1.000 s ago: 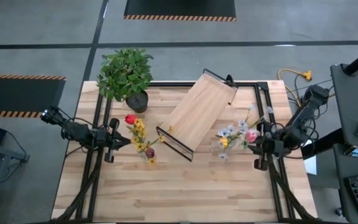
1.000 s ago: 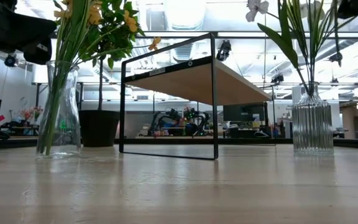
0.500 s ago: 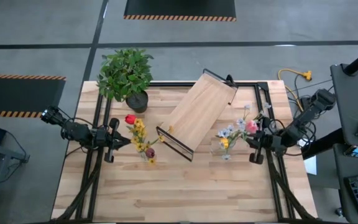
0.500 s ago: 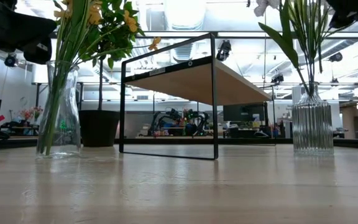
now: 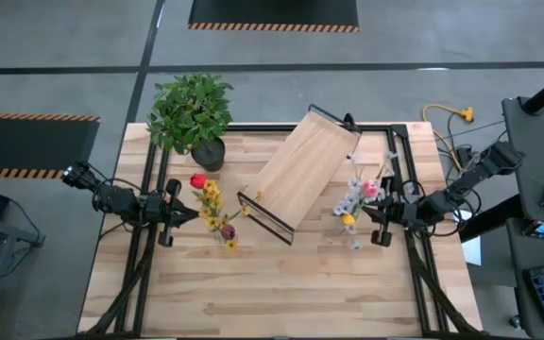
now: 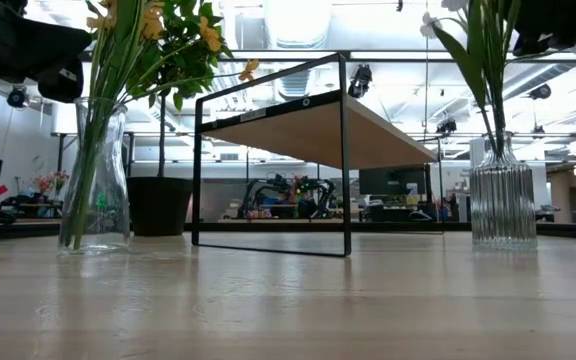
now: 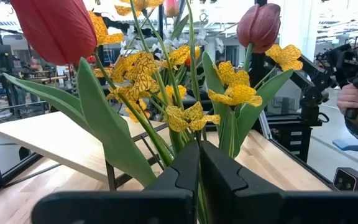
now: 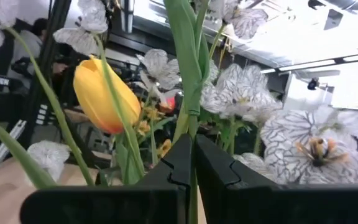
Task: Pick and place flowers into a vace then onto a shelf
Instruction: Put the pink flower into the right transparent vase, then put the right flower vase on the shelf
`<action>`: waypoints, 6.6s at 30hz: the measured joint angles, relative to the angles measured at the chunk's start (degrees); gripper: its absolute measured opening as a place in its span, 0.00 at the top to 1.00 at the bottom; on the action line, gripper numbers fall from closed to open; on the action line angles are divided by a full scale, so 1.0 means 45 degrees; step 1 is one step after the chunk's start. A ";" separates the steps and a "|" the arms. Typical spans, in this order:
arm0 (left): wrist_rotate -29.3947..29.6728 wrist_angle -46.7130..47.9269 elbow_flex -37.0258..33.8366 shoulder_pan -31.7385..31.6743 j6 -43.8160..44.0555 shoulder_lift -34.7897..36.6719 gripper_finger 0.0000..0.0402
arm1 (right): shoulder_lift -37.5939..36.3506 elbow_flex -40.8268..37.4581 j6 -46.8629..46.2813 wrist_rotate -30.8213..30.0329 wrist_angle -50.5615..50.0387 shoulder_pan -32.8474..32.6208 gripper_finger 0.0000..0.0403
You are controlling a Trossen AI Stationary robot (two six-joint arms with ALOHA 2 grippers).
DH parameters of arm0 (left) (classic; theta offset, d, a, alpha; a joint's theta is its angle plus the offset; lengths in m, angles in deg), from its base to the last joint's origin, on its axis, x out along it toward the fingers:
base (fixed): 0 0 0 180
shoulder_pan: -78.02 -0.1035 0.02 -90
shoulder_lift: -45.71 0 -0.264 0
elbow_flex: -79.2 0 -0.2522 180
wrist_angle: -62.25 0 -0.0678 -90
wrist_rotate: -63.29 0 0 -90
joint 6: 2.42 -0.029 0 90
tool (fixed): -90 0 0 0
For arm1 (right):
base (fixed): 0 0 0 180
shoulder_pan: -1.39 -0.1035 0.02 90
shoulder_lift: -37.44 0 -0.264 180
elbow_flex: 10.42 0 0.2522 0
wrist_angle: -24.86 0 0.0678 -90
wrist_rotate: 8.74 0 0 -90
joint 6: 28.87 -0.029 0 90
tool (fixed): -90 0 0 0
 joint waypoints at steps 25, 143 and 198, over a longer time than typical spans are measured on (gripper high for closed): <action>-0.0010 -0.0005 -0.0001 0.0004 0.0004 0.0000 1.00 | 0.1524 0.0014 -0.2414 -0.0838 -0.1649 0.0509 0.98; -0.0010 -0.0083 0.0004 0.0005 0.0573 0.0000 1.00 | 0.2262 0.9379 -1.6860 -0.0079 -2.4669 -0.2362 0.14; 0.0004 -0.0082 0.0000 0.0000 0.0578 0.0001 1.00 | 0.3222 1.1676 -1.9237 0.5360 -3.1174 -0.2361 0.06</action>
